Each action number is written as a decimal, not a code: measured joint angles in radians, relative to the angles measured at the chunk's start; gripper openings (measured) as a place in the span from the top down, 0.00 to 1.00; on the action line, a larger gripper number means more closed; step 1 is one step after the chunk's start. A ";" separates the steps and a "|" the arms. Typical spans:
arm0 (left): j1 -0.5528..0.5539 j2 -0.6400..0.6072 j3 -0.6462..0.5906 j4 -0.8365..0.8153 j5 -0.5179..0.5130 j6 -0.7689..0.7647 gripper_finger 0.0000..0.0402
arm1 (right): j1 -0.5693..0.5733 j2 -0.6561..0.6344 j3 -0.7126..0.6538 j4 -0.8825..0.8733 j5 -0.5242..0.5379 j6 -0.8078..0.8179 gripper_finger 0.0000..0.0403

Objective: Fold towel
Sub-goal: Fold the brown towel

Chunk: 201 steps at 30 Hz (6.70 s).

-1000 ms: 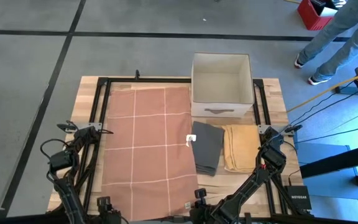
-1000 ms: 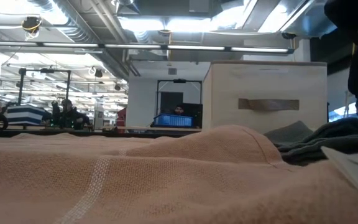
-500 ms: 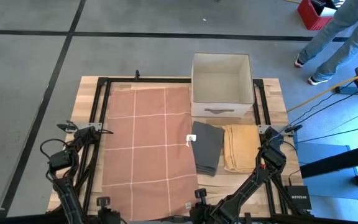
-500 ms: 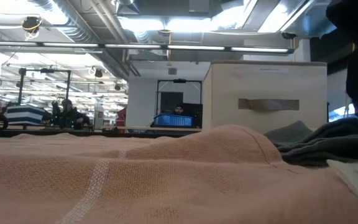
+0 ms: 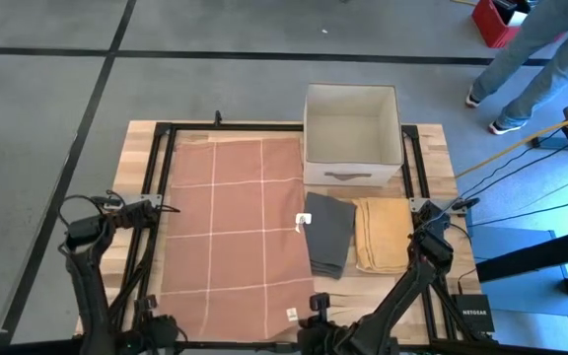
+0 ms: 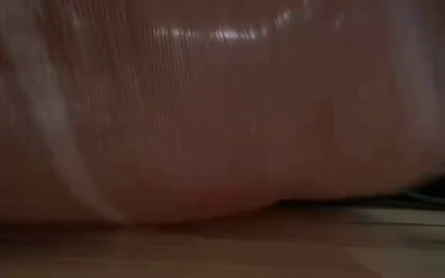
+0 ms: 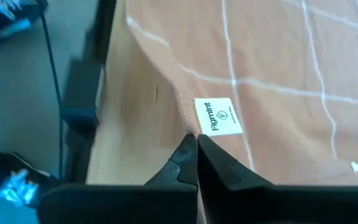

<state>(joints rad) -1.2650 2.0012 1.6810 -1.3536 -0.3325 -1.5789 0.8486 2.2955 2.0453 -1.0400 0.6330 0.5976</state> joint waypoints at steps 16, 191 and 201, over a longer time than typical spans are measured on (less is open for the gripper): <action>-0.062 -0.069 0.003 0.382 -0.030 0.049 0.99 | 0.116 -0.003 0.192 -0.013 0.007 -0.004 1.00; 0.939 -0.826 -1.136 0.848 -0.046 0.796 0.56 | -0.875 -0.618 -1.344 1.274 -0.772 -0.589 0.45; 0.937 -0.826 -1.135 0.849 -0.046 0.794 0.56 | -0.849 -0.542 -1.344 1.344 -0.813 -0.578 0.45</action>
<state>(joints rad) -0.3279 1.1755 0.5455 -0.5049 -0.3786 -0.7853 -0.0003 1.7535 0.7010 0.3037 -0.1801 0.0200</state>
